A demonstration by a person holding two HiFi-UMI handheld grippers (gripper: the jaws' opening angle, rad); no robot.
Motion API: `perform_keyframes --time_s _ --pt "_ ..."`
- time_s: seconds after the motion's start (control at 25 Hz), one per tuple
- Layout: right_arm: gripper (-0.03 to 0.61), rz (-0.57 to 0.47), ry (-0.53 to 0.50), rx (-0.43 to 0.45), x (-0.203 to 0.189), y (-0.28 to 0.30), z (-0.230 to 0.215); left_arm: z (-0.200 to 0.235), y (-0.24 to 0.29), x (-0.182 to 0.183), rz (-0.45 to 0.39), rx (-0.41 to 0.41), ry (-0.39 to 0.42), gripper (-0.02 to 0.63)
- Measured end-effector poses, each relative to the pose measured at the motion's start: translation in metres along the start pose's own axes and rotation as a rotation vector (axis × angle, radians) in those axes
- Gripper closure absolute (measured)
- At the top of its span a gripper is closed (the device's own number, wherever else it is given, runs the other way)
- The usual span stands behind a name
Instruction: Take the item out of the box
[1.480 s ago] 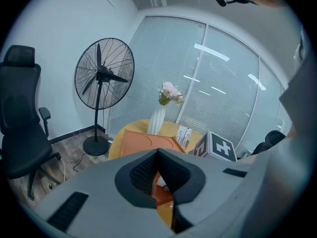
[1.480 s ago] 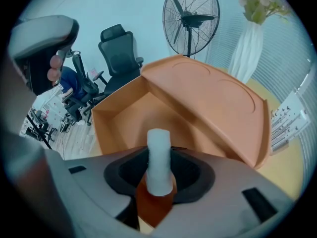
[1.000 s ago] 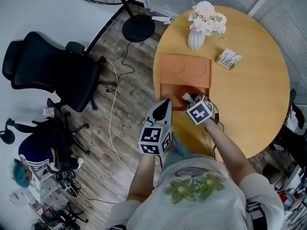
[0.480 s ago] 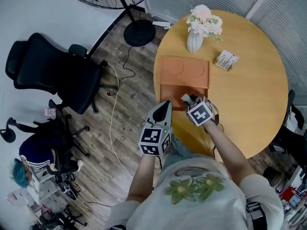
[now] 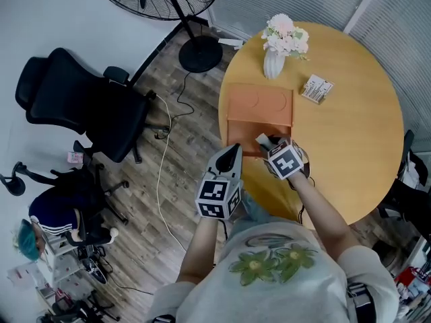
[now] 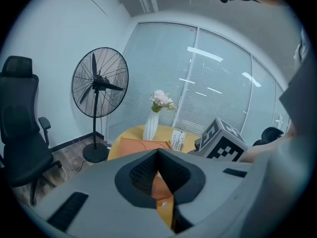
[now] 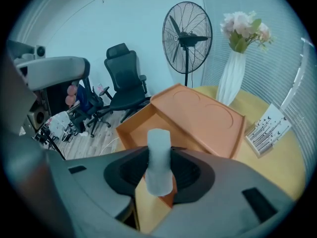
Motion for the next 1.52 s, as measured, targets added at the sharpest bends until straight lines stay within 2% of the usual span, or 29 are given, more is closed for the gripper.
perform_keyframes --time_s 0.64,1.28,1.52 --pt "0.433 -0.151 0.013 0.076 0.008 -0.045 0.022 -0.013 -0.02 0.004 -0.018 0.006 0.026 0.606" --pt "0.433 -0.388 0.011 0.156 0.012 -0.112 0.052 -0.035 -0.045 0.009 -0.051 0.013 0.056 0.606" --pt "0.433 -0.524 -0.004 0.222 0.013 -0.14 0.063 -0.043 -0.055 0.011 -0.067 0.018 0.064 0.606"
Point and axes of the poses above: the fingertips, and each gripper's own axes: y forward along the fingers, z to its left, x out of its top, the point moved 6 cm from there along -y, backward along the fingers, and after that the axes turned 15 degrees about y, right-handed, at the moved point
